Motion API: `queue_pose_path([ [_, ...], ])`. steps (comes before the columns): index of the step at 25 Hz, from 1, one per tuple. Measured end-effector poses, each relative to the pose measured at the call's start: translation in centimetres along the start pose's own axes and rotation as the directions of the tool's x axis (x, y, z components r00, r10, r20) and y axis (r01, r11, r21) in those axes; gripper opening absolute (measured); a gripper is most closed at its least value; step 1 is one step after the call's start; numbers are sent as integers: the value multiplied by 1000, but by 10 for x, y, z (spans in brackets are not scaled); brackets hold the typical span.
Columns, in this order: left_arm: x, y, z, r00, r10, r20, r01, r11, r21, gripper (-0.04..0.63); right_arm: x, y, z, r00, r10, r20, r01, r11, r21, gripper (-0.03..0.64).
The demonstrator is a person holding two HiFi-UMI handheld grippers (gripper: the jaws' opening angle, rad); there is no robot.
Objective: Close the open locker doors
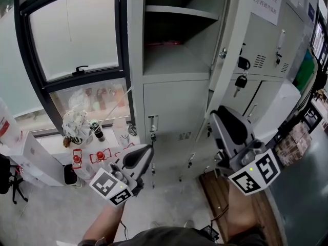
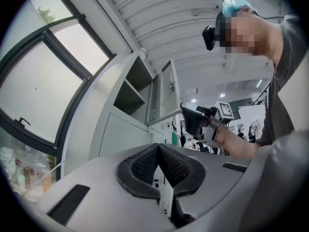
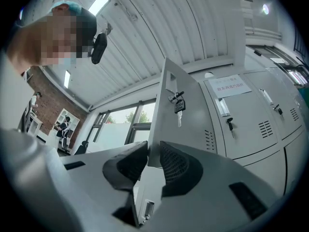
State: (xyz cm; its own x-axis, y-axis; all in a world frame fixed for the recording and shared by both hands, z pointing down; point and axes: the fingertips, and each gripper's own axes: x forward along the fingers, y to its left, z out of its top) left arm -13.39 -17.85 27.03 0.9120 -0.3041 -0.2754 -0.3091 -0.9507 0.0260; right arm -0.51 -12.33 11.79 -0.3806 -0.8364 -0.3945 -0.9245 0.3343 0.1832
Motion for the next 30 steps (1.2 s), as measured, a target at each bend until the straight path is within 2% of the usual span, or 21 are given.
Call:
queue_pose_path([
  [14, -11, 9, -1, 1000, 5, -31, -5, 1000, 14, 9, 15, 9, -3, 1000, 13, 12, -13, 999, 42, 70],
  [20, -13, 23, 7, 999, 35, -18, -34, 999, 30, 9, 33, 17, -10, 998, 56, 15, -57, 997, 54, 69],
  [30, -27, 48, 14, 992, 128, -9, -128, 990, 54, 9, 67, 27, -22, 987, 154, 43, -157, 983, 94, 64],
])
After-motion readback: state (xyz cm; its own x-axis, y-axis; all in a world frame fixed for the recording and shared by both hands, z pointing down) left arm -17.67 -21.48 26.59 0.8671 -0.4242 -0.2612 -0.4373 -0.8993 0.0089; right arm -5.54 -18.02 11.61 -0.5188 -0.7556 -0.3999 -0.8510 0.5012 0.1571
